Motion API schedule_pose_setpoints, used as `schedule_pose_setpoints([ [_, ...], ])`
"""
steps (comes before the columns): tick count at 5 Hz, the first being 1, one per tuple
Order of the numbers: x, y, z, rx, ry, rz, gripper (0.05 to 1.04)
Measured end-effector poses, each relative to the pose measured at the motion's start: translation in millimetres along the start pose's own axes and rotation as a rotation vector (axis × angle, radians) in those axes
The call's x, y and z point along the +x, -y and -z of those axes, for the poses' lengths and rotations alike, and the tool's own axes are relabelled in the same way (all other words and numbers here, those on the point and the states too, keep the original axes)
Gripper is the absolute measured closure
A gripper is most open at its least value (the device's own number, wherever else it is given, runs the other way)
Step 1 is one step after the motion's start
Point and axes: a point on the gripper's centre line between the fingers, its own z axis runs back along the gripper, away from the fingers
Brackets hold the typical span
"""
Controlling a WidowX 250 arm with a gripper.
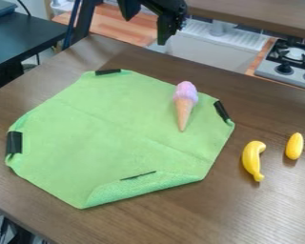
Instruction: Fold the cloth from bottom left to top right
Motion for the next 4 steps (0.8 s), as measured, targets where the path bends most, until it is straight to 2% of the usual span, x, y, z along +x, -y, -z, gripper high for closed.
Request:
schedule_pose_setpoints([
  [1, -6, 4, 8, -0.008, -0.029, 0.001, 0.084],
  [3, -29, -5, 24, -0.017, -0.084, -0.088, 0.084],
  [4, -45, -24, 23, -0.013, -0.101, -0.222, 0.084],
])
